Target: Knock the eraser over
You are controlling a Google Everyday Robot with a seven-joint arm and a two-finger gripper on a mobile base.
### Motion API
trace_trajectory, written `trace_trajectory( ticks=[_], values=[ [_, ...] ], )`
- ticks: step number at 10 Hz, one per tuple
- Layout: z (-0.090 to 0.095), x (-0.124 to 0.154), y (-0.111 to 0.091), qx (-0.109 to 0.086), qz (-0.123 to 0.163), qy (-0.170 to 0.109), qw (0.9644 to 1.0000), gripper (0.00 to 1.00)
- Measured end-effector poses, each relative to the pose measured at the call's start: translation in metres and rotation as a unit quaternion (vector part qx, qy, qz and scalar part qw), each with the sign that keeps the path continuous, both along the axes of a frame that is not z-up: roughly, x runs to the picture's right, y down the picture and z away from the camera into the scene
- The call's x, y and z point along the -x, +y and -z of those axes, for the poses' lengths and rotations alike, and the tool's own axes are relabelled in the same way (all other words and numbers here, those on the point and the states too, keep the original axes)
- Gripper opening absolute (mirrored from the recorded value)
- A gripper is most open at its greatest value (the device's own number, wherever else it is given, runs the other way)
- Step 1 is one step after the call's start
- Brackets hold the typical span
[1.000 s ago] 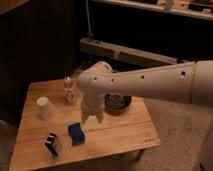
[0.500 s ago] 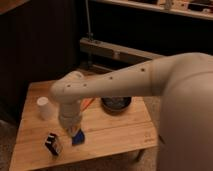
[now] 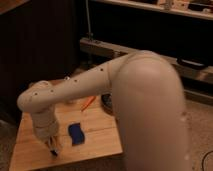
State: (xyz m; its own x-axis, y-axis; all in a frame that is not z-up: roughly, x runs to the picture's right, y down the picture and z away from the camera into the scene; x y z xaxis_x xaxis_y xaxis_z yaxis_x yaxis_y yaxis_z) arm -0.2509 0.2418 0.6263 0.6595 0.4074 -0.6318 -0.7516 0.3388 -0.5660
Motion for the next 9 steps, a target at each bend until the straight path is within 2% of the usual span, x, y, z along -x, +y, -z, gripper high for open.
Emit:
trace_trajectory(
  ticks=[2,3,4,5,6,7,9],
  values=[
    [-0.007,0.019,-0.011,-0.011,0.008,-0.007,0.9999,0.00],
    [-0.012,0.024,-0.022,-0.032,-0.011,-0.008,0.9994,0.00],
    [-0.014,0.022,-0.035,-0.067,-0.039,-0.003,0.9970,0.00],
    [-0.015,0.024,-0.042,-0.092,-0.057,-0.005,0.9941,0.00],
    [-0.014,0.025,-0.046,-0.105,-0.066,-0.007,0.9923,0.01],
    [-0.014,0.025,-0.047,-0.107,-0.068,-0.007,0.9919,0.05],
    [-0.014,0.025,-0.047,-0.107,-0.067,-0.008,0.9920,0.06]
  ],
)
